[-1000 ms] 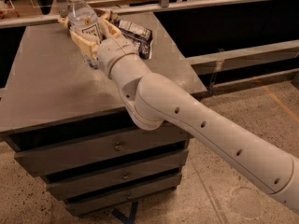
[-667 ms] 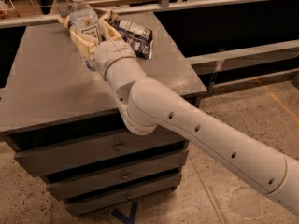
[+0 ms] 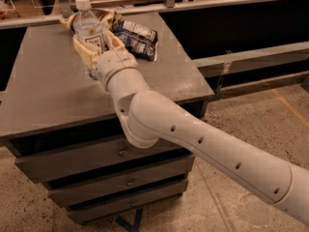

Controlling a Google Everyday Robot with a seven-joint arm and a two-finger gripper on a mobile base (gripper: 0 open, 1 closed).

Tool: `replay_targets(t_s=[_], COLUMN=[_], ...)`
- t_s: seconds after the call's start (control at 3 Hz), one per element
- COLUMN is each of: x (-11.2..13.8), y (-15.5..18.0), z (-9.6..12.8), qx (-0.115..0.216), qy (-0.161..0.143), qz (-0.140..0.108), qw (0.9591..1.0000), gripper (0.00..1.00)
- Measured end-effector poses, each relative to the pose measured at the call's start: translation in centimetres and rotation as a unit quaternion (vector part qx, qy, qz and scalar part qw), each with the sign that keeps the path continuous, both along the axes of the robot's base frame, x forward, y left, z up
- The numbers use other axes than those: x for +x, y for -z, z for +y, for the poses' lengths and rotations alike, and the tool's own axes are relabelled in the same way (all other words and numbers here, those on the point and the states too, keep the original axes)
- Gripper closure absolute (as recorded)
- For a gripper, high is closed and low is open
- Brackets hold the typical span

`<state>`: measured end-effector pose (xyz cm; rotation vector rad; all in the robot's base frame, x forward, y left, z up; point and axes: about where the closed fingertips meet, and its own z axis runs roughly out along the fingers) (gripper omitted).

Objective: Place blue plastic bottle upright

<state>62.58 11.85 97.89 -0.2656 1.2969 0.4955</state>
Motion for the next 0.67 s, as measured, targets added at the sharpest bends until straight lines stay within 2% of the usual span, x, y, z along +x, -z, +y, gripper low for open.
replay_targets(t_s=[0.67], x=[-0.49], y=[1.12], z=[0.04], qx=[-0.022], qy=[-0.007], qz=[-0.019], qw=[0.9996], gripper=[1.0])
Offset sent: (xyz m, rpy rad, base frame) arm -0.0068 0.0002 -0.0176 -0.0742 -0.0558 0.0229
